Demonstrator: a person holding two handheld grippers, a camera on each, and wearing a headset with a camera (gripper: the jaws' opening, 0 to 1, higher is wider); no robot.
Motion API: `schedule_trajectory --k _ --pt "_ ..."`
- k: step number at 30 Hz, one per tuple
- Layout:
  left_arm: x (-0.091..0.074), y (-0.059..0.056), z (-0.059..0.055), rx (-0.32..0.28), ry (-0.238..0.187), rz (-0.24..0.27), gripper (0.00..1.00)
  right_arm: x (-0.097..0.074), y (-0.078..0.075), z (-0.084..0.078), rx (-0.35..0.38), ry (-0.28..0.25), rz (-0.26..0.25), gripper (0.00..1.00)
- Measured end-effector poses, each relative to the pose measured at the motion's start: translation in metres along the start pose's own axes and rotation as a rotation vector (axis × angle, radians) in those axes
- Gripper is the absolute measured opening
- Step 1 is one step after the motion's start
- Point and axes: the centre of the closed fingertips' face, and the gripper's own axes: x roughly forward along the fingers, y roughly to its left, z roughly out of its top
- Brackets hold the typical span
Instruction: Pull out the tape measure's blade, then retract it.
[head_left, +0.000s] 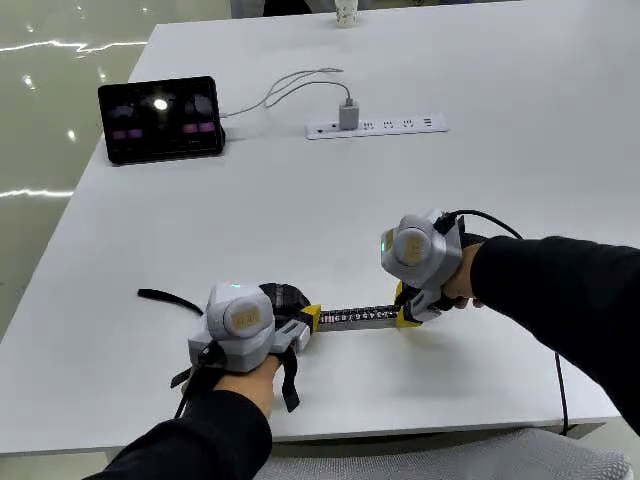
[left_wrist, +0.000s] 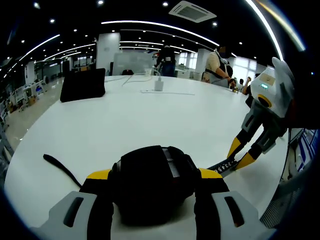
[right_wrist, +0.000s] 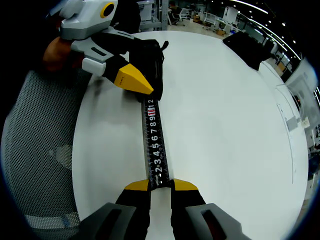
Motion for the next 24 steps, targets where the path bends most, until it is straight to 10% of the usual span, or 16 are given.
schedule_trajectory --k 24 --pt "-0.0002 -0.0008 0.0006 -0.025 0.0 -0.008 0.6 0.0028 -0.0005 0.0076 0.009 -0.017 -0.004 0.12"
